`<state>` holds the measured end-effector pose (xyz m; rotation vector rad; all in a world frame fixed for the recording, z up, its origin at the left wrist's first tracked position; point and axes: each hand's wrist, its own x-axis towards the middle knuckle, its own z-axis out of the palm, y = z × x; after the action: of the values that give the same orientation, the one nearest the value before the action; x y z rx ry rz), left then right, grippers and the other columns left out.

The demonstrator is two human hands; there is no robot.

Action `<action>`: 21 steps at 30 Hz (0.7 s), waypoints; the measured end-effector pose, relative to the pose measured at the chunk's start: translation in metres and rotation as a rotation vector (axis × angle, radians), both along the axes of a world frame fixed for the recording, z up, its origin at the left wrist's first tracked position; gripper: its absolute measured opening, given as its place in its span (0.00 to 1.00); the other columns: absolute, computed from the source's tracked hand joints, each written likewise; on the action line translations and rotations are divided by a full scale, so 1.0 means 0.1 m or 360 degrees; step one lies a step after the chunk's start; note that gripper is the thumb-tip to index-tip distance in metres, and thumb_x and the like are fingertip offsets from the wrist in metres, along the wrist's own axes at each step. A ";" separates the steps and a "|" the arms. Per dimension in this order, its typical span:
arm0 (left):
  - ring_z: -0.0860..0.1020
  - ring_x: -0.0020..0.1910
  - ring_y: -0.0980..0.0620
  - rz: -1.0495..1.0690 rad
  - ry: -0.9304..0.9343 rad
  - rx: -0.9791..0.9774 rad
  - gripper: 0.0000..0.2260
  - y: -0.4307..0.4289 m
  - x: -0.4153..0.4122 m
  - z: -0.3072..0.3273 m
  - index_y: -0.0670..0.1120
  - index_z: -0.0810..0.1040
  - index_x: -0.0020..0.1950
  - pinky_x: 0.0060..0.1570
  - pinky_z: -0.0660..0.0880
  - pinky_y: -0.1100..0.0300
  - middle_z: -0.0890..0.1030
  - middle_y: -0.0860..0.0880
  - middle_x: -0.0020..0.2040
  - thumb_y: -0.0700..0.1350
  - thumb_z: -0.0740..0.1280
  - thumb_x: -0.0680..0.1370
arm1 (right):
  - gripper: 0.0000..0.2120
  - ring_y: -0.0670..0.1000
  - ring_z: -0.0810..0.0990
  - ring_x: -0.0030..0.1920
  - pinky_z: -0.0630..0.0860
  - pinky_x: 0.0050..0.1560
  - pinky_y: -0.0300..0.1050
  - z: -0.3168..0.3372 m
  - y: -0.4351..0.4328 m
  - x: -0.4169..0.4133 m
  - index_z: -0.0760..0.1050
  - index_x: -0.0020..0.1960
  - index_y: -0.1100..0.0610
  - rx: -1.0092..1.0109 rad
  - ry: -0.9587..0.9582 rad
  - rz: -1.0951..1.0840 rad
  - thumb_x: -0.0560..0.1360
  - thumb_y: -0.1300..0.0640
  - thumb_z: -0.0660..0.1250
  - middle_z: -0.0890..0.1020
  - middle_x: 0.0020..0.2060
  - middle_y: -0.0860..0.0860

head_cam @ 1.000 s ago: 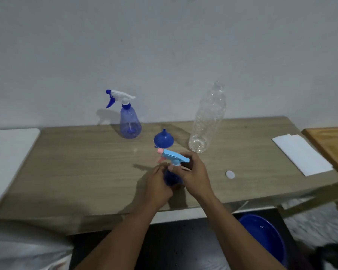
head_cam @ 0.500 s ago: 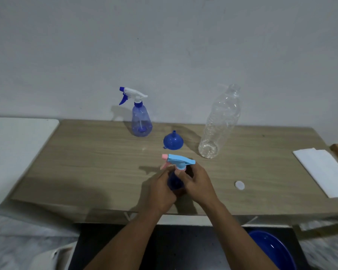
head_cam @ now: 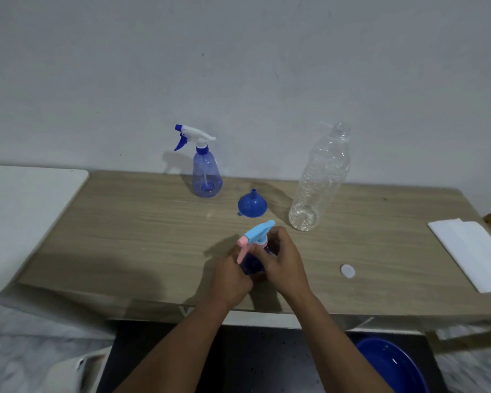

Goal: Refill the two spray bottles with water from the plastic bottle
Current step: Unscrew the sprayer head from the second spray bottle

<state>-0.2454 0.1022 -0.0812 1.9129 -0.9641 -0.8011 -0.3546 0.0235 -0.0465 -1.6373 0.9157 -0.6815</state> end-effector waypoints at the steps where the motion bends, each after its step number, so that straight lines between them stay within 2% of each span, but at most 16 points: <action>1: 0.81 0.52 0.58 -0.0013 -0.0054 -0.0011 0.22 -0.01 0.02 0.01 0.52 0.78 0.61 0.47 0.74 0.72 0.82 0.57 0.53 0.41 0.77 0.70 | 0.11 0.45 0.82 0.51 0.80 0.55 0.51 0.00 -0.02 0.00 0.76 0.57 0.50 -0.0026 -0.0003 0.0057 0.76 0.57 0.72 0.83 0.48 0.44; 4: 0.77 0.56 0.59 -0.0039 -0.0221 -0.0067 0.26 -0.02 0.06 0.03 0.51 0.78 0.64 0.55 0.72 0.72 0.77 0.57 0.59 0.42 0.79 0.67 | 0.13 0.45 0.83 0.53 0.80 0.58 0.50 0.01 -0.04 0.01 0.77 0.60 0.50 0.0010 0.0011 0.0146 0.77 0.58 0.71 0.84 0.50 0.45; 7: 0.76 0.60 0.57 -0.0049 -0.0403 -0.0040 0.24 -0.01 0.03 0.05 0.50 0.80 0.63 0.59 0.72 0.66 0.77 0.55 0.62 0.43 0.79 0.68 | 0.17 0.45 0.84 0.48 0.82 0.52 0.48 0.03 -0.02 0.04 0.72 0.56 0.47 0.0092 -0.0005 0.0060 0.73 0.56 0.75 0.85 0.47 0.47; 9: 0.76 0.58 0.58 -0.0023 -0.0400 -0.0054 0.24 0.00 0.04 0.06 0.50 0.80 0.64 0.58 0.73 0.68 0.77 0.55 0.62 0.43 0.78 0.68 | 0.12 0.47 0.84 0.48 0.81 0.53 0.52 0.03 -0.04 0.05 0.74 0.55 0.50 0.0053 -0.0026 0.0073 0.75 0.59 0.73 0.84 0.46 0.48; 10: 0.76 0.56 0.60 -0.0022 -0.0393 -0.0053 0.25 0.01 0.06 0.08 0.51 0.79 0.65 0.56 0.72 0.72 0.76 0.57 0.61 0.43 0.78 0.69 | 0.10 0.48 0.83 0.49 0.81 0.54 0.54 0.03 -0.05 0.04 0.76 0.55 0.51 0.0034 -0.0028 0.0110 0.76 0.60 0.71 0.84 0.47 0.49; 12: 0.73 0.52 0.63 -0.0042 -0.0436 -0.0029 0.26 0.03 0.09 0.11 0.52 0.77 0.67 0.49 0.66 0.82 0.74 0.60 0.59 0.45 0.78 0.70 | 0.11 0.48 0.83 0.52 0.81 0.56 0.57 0.03 -0.05 0.04 0.77 0.58 0.50 0.0024 -0.0008 0.0163 0.78 0.60 0.69 0.84 0.49 0.48; 13: 0.73 0.52 0.63 -0.0042 -0.0439 -0.0025 0.26 0.04 0.09 0.12 0.53 0.77 0.66 0.46 0.65 0.83 0.73 0.61 0.58 0.47 0.78 0.69 | 0.13 0.48 0.84 0.52 0.81 0.56 0.57 0.02 -0.05 0.04 0.76 0.60 0.49 0.0051 -0.0004 0.0159 0.77 0.58 0.70 0.84 0.50 0.48; 15: 0.76 0.55 0.60 -0.0012 -0.0434 -0.0029 0.27 0.04 0.09 0.11 0.53 0.78 0.65 0.45 0.66 0.81 0.76 0.60 0.61 0.50 0.79 0.68 | 0.16 0.48 0.84 0.51 0.81 0.55 0.57 0.02 -0.03 0.06 0.73 0.59 0.47 0.0117 -0.0019 0.0116 0.75 0.56 0.73 0.85 0.49 0.49; 18: 0.74 0.55 0.63 -0.0029 -0.0389 -0.0018 0.31 0.03 0.10 0.11 0.53 0.76 0.68 0.47 0.64 0.82 0.76 0.58 0.63 0.54 0.79 0.67 | 0.10 0.49 0.84 0.51 0.80 0.56 0.58 0.03 -0.07 0.07 0.76 0.56 0.49 0.0052 -0.0023 0.0141 0.77 0.59 0.70 0.84 0.49 0.48; 21: 0.75 0.54 0.62 -0.0067 -0.0398 -0.0027 0.30 0.03 0.15 0.15 0.53 0.76 0.68 0.51 0.69 0.77 0.78 0.56 0.62 0.53 0.79 0.68 | 0.13 0.47 0.83 0.53 0.80 0.57 0.52 0.03 -0.06 0.06 0.76 0.61 0.49 -0.0005 0.0017 0.0198 0.78 0.60 0.68 0.84 0.50 0.46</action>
<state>-0.2306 0.1056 -0.0666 2.0165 -1.1609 -0.5837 -0.3488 0.0172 -0.0434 -1.6873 0.8131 -0.5893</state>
